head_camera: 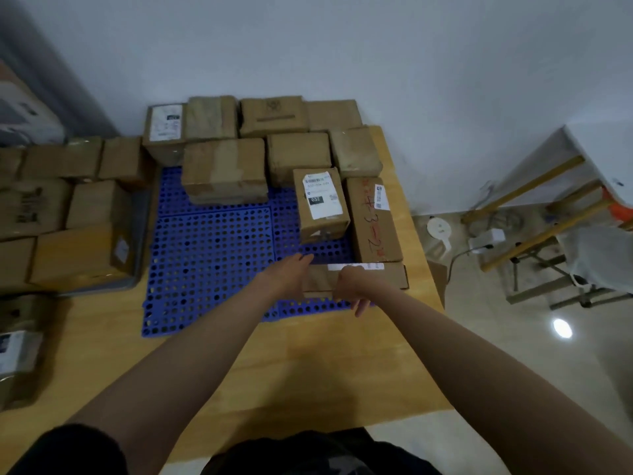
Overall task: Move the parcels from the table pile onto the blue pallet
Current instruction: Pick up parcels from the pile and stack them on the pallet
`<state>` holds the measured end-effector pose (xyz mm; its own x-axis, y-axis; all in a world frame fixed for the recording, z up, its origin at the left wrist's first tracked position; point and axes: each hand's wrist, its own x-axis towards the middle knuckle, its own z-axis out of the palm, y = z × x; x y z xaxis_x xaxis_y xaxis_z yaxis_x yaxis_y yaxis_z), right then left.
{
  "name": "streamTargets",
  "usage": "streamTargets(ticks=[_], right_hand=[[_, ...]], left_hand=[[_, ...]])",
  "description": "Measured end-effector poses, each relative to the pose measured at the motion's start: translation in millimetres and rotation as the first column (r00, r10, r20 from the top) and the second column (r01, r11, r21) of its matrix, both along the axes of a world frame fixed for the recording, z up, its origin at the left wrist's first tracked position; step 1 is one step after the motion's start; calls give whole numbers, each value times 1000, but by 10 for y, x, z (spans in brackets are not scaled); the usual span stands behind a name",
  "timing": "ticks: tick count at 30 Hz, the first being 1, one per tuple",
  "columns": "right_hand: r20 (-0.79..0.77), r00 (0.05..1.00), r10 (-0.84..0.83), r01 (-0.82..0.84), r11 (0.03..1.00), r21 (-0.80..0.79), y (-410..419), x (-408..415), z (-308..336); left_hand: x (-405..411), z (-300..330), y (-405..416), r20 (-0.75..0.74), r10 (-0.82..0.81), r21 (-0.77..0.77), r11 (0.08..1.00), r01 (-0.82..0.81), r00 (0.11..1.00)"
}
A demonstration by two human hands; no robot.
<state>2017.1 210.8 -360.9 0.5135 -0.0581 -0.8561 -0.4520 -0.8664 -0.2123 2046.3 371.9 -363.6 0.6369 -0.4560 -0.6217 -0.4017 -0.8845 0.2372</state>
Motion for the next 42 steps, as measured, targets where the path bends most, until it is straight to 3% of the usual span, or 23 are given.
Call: streamTargets(ticks=[8,15,26,29,35,42], right_hand=[[173,909,379,-364,925,-113,378,110,143],[76,888,453,-445,890,-104,324,-74,61],[155,813,562,-542,826,-152,480,42,217],[201,773,601,-589,799,-125,759,164,335],[274,575,771,-773,622,-126,1688,304,459],[325,452,831,-869,492,-52,2860,213,550]], left_hand=[[-159,32,320,-134,169,20,986,-168,977],[-268,-82,307,-138,135,15,991,-134,981],[-156,79,554,-71,134,104,987,-126,988],[-163,205,896,-54,203,119,973,-196,978],[-450,485,2079,-9,354,174,921,-347,935],[-1125,731,3471,90,624,181,756,-629,776]])
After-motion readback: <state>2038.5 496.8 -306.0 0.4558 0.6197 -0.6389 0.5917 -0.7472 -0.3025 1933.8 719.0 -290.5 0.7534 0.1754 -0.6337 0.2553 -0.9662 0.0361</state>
